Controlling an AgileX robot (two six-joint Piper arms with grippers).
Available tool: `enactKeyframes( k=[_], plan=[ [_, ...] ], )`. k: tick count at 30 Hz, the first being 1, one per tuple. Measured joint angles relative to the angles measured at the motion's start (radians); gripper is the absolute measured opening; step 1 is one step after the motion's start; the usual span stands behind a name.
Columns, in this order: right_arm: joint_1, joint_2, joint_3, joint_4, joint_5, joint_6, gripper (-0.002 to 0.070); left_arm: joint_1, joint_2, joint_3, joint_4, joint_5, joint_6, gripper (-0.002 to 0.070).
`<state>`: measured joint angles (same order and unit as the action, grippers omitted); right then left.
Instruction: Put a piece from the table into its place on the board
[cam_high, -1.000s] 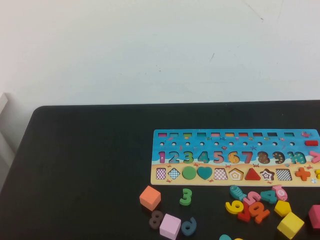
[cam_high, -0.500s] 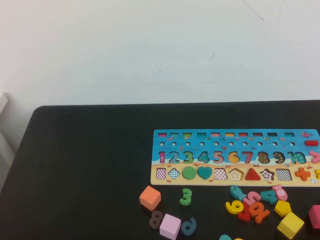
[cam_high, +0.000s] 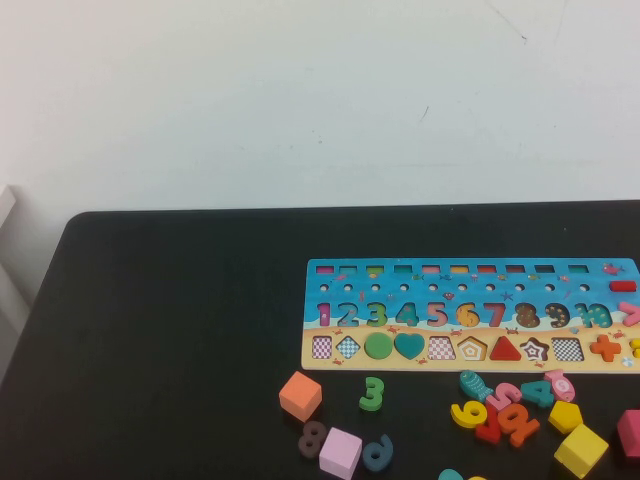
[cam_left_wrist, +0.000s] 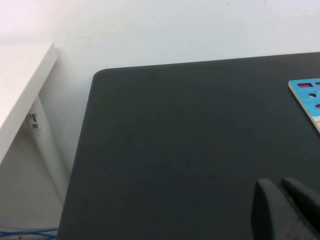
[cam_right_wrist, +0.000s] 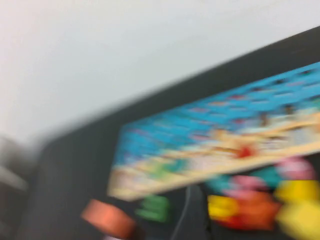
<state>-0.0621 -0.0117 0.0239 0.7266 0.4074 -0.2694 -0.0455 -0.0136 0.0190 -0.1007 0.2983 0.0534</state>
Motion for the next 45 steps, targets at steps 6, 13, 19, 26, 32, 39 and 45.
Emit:
enactKeyframes(
  k=[6, 13, 19, 26, 32, 39, 45],
  plan=[
    [0.0, 0.0, 0.002, 0.451, -0.04, 0.0, 0.0588, 0.0, 0.0, 0.0, 0.0, 0.0, 0.0, -0.0001],
    [0.0, 0.0, 0.002, 0.508, -0.077, -0.07, 0.0588, 0.0, 0.0, 0.0, 0.0, 0.0, 0.0, -0.0001],
    [0.0, 0.0, 0.002, 0.51, -0.063, -0.253, 0.0588, 0.0, 0.0, 0.0, 0.0, 0.0, 0.0, -0.0001],
    [0.0, 0.0, 0.002, 0.51, -0.012, -0.364, 0.0588, 0.0, 0.0, 0.0, 0.0, 0.0, -0.002, -0.0001],
    [0.0, 0.0, -0.109, 0.49, 0.073, -0.556, 0.0588, 0.0, 0.0, 0.0, 0.0, 0.0, -0.002, -0.0001],
    [0.0, 0.015, -0.318, 0.148, 0.149, -0.605, 0.0588, 0.0, 0.0, 0.0, 0.0, 0.0, -0.002, -0.0001],
    [0.0, 0.172, -0.423, -0.095, 0.254, -0.696, 0.0588, 0.0, 0.0, 0.0, 0.0, 0.0, -0.002, -0.0001]
  ],
)
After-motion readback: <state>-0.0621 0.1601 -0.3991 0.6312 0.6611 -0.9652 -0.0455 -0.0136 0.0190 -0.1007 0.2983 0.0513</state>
